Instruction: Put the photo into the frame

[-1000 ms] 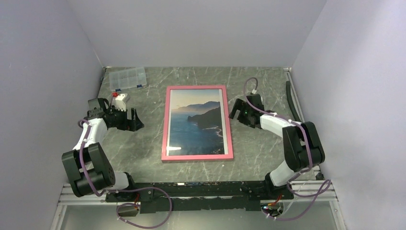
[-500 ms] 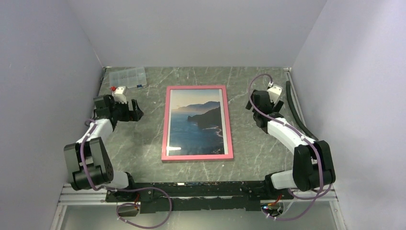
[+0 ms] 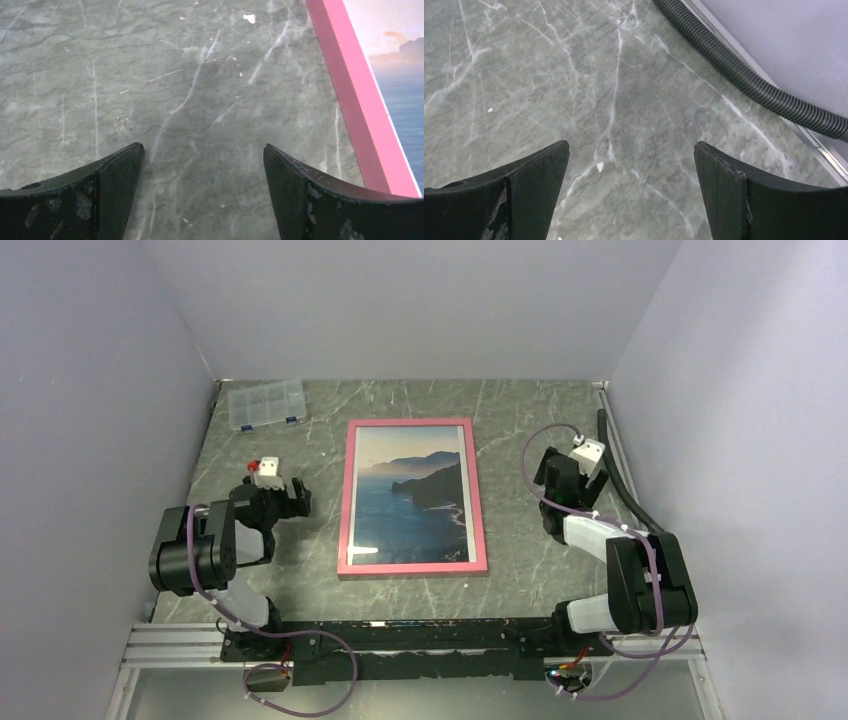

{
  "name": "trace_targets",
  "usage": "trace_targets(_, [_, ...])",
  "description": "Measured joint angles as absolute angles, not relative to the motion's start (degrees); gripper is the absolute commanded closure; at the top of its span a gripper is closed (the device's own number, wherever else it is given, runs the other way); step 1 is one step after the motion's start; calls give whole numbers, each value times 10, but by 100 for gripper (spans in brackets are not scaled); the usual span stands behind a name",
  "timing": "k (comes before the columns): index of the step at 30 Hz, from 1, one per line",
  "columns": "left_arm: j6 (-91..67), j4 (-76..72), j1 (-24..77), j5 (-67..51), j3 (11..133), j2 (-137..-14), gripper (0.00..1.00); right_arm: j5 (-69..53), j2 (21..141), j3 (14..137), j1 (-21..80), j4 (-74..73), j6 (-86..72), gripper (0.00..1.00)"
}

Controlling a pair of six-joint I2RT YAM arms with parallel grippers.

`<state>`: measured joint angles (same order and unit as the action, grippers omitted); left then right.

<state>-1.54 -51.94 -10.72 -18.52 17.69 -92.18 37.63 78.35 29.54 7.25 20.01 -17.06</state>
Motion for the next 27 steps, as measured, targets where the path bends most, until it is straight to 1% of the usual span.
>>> trace_targets(3, [-15,-561,-82,-148,160,-926,6,361,787,240,56,314,-135,0])
trace_targets(6, [-23,-581,-80,-105,163,-926,6,329,791,154,36,440,-108,0])
trace_targets(10, [-37,-571,-80,-55,183,-927,6,276,833,112,25,548,-75,0])
trace_targets(15, [-37,-537,-72,-34,228,-935,6,243,855,130,24,582,-59,0])
trace_targets(27, [-36,-515,-66,-32,231,-935,6,234,854,131,33,629,-37,0])
